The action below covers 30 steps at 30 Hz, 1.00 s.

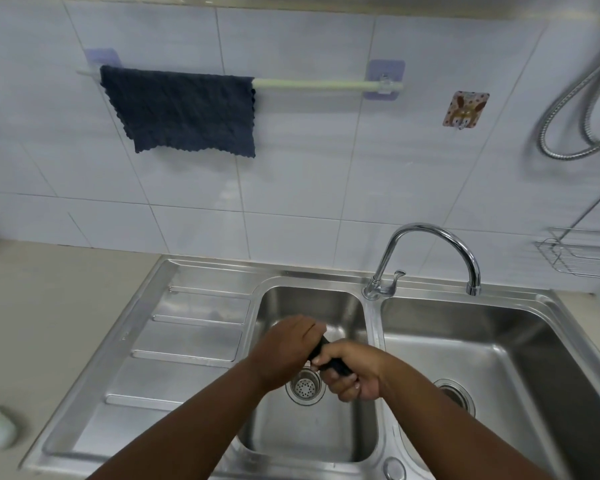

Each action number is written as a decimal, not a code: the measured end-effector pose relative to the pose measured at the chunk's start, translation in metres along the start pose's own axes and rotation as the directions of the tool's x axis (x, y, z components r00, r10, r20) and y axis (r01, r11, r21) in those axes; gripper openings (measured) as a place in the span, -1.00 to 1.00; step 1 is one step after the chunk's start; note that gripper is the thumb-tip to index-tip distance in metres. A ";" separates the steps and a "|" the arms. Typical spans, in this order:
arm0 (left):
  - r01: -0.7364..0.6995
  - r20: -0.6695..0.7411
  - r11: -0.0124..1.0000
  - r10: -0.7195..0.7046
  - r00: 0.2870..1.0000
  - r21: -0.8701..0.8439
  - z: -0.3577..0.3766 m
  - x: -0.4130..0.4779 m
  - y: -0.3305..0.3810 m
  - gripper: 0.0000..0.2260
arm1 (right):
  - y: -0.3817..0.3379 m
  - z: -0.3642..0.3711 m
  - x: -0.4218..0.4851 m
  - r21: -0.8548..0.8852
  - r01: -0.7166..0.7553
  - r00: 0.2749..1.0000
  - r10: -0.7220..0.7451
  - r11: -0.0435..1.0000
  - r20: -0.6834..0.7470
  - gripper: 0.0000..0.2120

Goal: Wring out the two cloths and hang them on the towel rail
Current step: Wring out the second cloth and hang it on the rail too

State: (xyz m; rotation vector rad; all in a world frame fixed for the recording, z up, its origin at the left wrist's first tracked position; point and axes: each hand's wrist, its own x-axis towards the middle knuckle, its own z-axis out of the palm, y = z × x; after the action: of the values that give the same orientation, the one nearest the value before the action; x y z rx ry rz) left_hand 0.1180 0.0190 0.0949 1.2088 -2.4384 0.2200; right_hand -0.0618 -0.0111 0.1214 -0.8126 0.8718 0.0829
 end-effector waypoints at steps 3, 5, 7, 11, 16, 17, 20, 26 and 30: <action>-0.027 0.156 0.996 0.013 0.988 0.086 -0.009 0.006 -0.006 -0.87 | 0.002 0.003 0.003 -0.139 0.019 0.996 -0.031 0.990 -0.087 -0.86; 0.040 0.308 0.992 -0.077 0.948 0.123 -0.013 0.010 -0.005 -0.85 | -0.001 0.004 0.005 -0.405 -0.044 0.963 -0.069 0.913 -0.261 -0.82; 0.130 0.429 0.979 -0.185 0.884 0.154 -0.012 0.016 0.001 -0.83 | -0.004 0.006 0.010 -0.679 -0.137 0.888 -0.215 0.721 -0.407 -0.84; 0.284 0.594 0.948 -0.311 0.742 0.141 -0.007 0.024 0.016 -0.85 | 0.007 0.007 0.022 -0.916 -0.238 0.776 -0.504 0.321 -0.379 -0.90; 0.563 0.801 0.826 -0.335 0.495 -0.002 0.001 0.025 0.021 -0.82 | 0.028 0.001 0.027 -0.958 -0.280 0.667 -0.730 -0.062 -0.147 -0.83; 0.595 0.828 0.804 -0.319 0.462 -0.023 0.001 0.025 0.021 -0.87 | 0.031 0.001 0.027 -0.945 -0.302 0.667 -0.736 -0.124 -0.116 -0.87; 0.636 0.843 0.769 -0.295 0.449 -0.069 0.004 0.022 0.019 -0.84 | 0.037 0.003 0.026 -0.903 -0.363 0.632 -0.773 -0.230 -0.058 -0.82; 0.399 0.497 0.916 -0.333 0.801 -0.029 0.014 0.001 0.018 -0.86 | 0.029 0.002 0.027 -0.916 -0.259 0.677 -0.619 0.307 -0.399 -0.92; 0.186 0.195 0.982 -0.174 0.965 -0.042 0.018 -0.015 0.019 -0.61 | 0.010 -0.002 0.012 -0.542 -0.121 0.850 -0.195 0.832 -0.489 -0.85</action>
State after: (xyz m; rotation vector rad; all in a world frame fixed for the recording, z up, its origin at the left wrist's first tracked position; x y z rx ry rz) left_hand 0.1065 0.0362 0.0731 1.4753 -2.4536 -0.0232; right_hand -0.0593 -0.0081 0.1064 -1.4498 1.3888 0.0792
